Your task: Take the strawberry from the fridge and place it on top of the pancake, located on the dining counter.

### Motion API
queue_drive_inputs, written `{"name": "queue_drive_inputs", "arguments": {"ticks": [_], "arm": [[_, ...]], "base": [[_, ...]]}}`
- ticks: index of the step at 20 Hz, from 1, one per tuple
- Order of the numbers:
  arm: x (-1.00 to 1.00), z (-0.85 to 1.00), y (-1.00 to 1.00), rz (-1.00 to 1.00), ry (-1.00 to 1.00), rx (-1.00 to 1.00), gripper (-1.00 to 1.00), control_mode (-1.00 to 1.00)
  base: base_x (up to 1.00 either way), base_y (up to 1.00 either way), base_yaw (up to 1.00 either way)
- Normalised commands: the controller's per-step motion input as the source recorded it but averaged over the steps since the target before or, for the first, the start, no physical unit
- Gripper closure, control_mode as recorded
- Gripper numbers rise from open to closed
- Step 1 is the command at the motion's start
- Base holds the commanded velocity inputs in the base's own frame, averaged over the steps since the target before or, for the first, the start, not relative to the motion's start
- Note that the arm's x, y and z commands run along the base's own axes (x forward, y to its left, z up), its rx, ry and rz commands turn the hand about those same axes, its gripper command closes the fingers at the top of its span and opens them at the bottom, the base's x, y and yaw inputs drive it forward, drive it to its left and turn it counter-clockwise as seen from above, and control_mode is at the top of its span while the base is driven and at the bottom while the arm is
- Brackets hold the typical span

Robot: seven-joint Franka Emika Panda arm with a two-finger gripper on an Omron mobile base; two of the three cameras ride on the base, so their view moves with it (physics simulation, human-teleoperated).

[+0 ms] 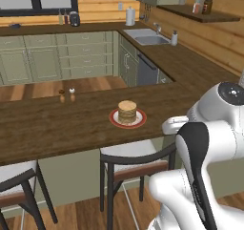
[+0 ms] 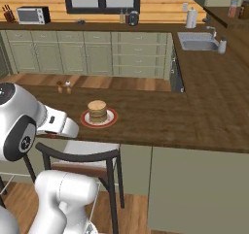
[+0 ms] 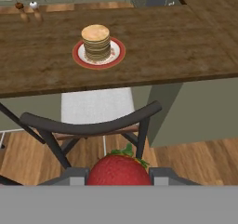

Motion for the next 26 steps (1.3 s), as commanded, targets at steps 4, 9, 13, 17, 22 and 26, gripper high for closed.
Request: {"name": "queue_drive_inputs", "arguments": {"ticks": [4, 9, 13, 17, 22, 26], "arm": [[0.00, 0.00, 0.00, 0.00, 0.00, 0.00, 1.00, 1.00], [0.26, 0.00, 0.11, 0.03, -0.06, 0.00, 1.00, -1.00], [0.79, 0.14, 0.19, 0.04, -0.10, 0.00, 1.00, -1.00], [1.00, 0.12, 0.27, 0.04, -0.05, 0.00, 1.00, -1.00], [1.00, -0.14, 0.02, 0.03, 0.00, 0.05, 1.00, -1.00], [1.00, -0.61, 0.06, 0.01, 0.01, 0.01, 1.00, -1.00]], "base": [[0.12, 0.16, 0.00], [0.24, 0.23, 0.03], [0.00, 0.00, 0.00], [0.00, 0.00, 0.00], [0.00, 0.00, 0.00], [0.00, 0.00, 0.00]]}}
